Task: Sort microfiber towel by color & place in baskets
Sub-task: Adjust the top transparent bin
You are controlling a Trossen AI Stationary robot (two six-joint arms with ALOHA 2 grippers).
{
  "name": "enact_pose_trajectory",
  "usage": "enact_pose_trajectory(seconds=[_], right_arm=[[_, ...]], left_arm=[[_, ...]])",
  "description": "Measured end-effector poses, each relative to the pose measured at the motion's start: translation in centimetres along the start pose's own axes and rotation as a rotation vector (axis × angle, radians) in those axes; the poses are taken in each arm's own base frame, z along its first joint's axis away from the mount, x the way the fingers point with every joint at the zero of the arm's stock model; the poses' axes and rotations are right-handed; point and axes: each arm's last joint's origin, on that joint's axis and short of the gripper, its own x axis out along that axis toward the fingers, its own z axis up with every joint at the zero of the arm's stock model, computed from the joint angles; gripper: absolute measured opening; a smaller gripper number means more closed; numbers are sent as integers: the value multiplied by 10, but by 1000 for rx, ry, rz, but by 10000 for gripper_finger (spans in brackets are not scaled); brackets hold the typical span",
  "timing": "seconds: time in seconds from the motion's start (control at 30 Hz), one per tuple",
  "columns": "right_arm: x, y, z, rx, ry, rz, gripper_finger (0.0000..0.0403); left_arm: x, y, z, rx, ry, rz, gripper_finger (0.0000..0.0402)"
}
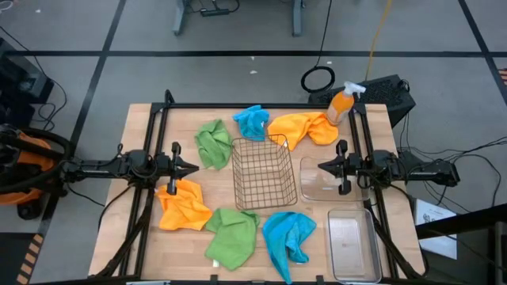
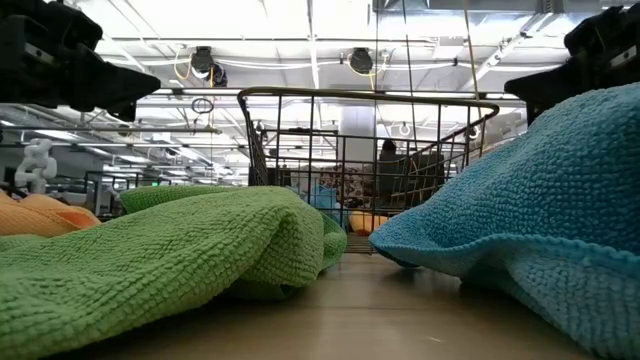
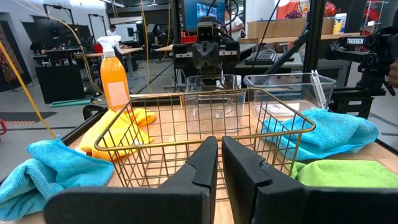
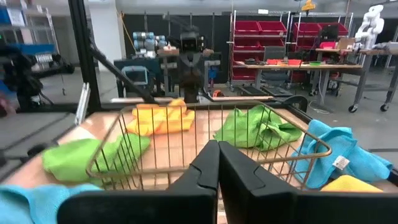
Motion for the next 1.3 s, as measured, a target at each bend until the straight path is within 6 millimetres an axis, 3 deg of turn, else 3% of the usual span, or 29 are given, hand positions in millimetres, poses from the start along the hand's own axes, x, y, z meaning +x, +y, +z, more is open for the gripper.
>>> enact_pose_trajectory(seconds=[0.27, 0.63, 0.93, 1.1, 1.3], right_arm=[[-5, 1, 36, 2, -22, 2, 0], [-12, 4, 123, 2, 60, -2, 0], [-1, 7, 182, -27, 53, -10, 0], [13, 8, 199, -63, 90, -11, 0], [31, 9, 199, -93, 143, -9, 0]], left_arm=[[0, 0, 0, 0, 0, 0, 32], [0, 0, 0, 0, -2, 5, 32], [0, 0, 0, -2, -3, 9, 32], [0, 0, 1, -2, -6, 12, 32], [0, 1, 2, -3, -22, 16, 32]])
